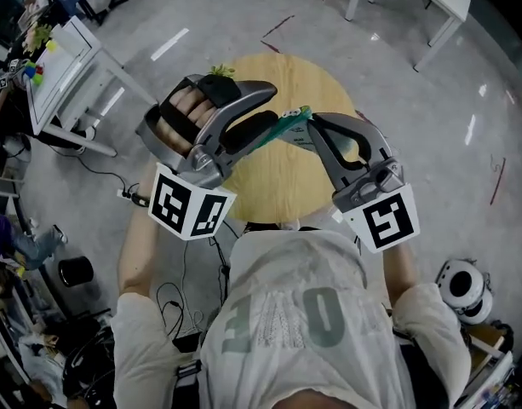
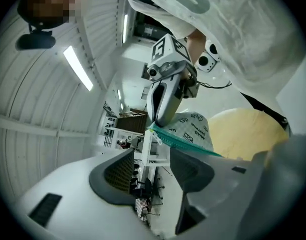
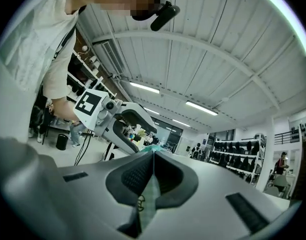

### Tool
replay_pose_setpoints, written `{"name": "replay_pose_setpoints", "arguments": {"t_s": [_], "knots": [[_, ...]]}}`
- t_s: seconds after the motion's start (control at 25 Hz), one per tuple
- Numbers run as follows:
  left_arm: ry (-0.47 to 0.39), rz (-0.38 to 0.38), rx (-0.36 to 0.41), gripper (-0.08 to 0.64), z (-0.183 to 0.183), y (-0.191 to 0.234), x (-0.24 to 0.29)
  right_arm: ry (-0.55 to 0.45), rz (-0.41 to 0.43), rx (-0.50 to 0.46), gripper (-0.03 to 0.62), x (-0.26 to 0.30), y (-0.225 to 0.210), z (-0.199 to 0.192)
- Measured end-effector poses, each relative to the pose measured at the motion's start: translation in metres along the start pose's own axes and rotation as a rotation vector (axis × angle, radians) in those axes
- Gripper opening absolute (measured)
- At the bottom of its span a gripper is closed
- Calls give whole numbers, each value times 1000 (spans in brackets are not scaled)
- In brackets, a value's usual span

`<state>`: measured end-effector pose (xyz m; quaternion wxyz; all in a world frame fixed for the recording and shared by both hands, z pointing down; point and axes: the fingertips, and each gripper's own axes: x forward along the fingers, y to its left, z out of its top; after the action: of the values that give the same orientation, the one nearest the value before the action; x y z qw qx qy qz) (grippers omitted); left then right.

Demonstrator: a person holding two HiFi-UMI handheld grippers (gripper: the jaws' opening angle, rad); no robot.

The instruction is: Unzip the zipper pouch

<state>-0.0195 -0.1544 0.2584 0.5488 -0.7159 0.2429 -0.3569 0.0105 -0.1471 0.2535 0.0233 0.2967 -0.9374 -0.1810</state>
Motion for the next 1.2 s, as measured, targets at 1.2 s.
{"name": "replay_pose_setpoints", "arguments": {"t_s": [1.2], "knots": [[-99, -56, 62, 26, 20, -25, -5, 58, 196, 35, 43, -1, 23, -12]]}}
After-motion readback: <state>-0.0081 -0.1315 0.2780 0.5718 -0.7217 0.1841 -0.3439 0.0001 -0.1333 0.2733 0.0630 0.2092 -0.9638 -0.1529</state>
